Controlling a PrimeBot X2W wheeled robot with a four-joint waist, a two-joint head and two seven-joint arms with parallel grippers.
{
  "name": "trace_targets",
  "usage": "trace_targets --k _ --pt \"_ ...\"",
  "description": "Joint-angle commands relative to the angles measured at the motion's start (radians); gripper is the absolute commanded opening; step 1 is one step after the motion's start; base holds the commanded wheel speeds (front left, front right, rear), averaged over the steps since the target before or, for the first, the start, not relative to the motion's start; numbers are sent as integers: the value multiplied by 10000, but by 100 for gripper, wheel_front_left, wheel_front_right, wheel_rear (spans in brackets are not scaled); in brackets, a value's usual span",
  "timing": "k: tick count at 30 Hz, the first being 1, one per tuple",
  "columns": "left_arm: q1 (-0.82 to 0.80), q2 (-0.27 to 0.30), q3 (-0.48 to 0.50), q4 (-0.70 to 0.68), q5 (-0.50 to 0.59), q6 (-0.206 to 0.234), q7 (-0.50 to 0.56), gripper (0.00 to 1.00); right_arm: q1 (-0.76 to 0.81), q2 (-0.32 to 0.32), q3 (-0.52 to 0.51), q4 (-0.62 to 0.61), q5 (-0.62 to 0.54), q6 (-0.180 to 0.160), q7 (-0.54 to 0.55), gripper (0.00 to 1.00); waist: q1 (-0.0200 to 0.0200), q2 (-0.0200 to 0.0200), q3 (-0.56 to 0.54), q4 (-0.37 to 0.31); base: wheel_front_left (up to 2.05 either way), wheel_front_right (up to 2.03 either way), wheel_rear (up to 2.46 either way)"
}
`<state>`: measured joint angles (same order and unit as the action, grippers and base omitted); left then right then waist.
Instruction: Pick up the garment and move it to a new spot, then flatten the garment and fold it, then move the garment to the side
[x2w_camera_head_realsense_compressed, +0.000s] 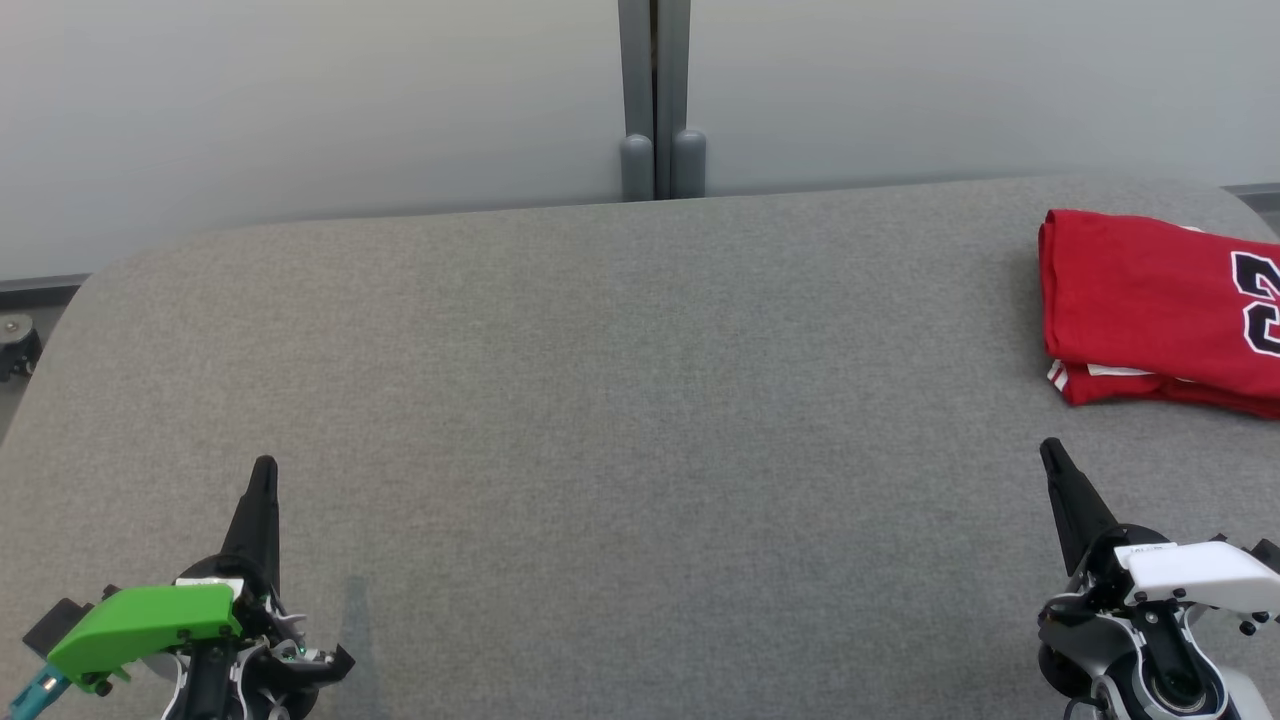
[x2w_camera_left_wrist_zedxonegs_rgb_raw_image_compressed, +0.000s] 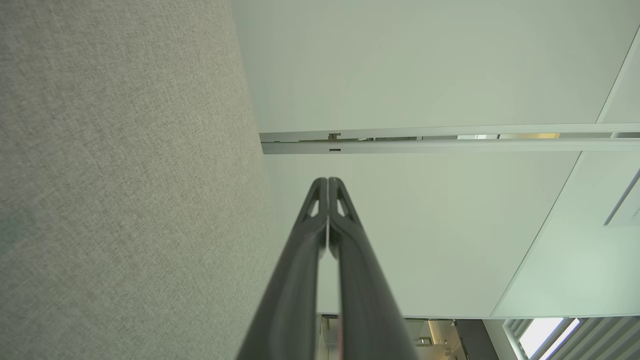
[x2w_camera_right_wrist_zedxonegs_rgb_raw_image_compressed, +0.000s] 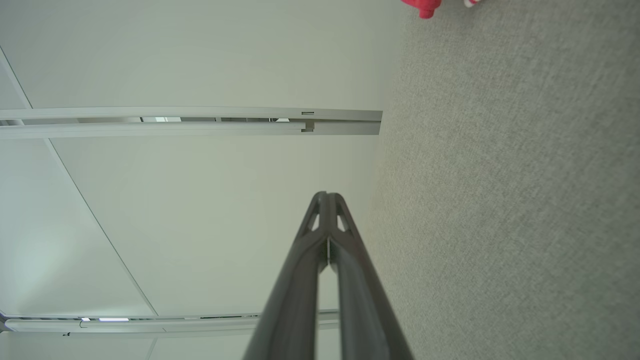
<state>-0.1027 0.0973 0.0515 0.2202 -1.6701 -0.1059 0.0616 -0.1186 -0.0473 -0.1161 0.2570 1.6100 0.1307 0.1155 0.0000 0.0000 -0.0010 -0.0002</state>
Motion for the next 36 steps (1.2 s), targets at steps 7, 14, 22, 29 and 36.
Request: trace_targets --k 7,14,22,29,36 --pt "-107 4 38 -28 74 5 57 0 -69 -56 -19 -44 19 0 35 0 0 0 0 0 0 0 0" --pt "-108 -2 50 -28 91 7 53 0 -69 -56 -19 -44 19 0 35 0 0 0 0 0 0 0 0" --pt "-109 -14 64 -28 103 9 72 0 -69 -56 -19 -42 19 0 35 0 0 0 0 0 0 0 0" --pt "-110 -26 77 -28 116 10 77 0 -69 -55 -19 -42 19 0 35 0 0 0 0 0 0 0 0" --pt "-111 -36 87 -28 130 12 91 0 -69 -55 -19 -42 19 0 35 0 0 0 0 0 0 0 0"
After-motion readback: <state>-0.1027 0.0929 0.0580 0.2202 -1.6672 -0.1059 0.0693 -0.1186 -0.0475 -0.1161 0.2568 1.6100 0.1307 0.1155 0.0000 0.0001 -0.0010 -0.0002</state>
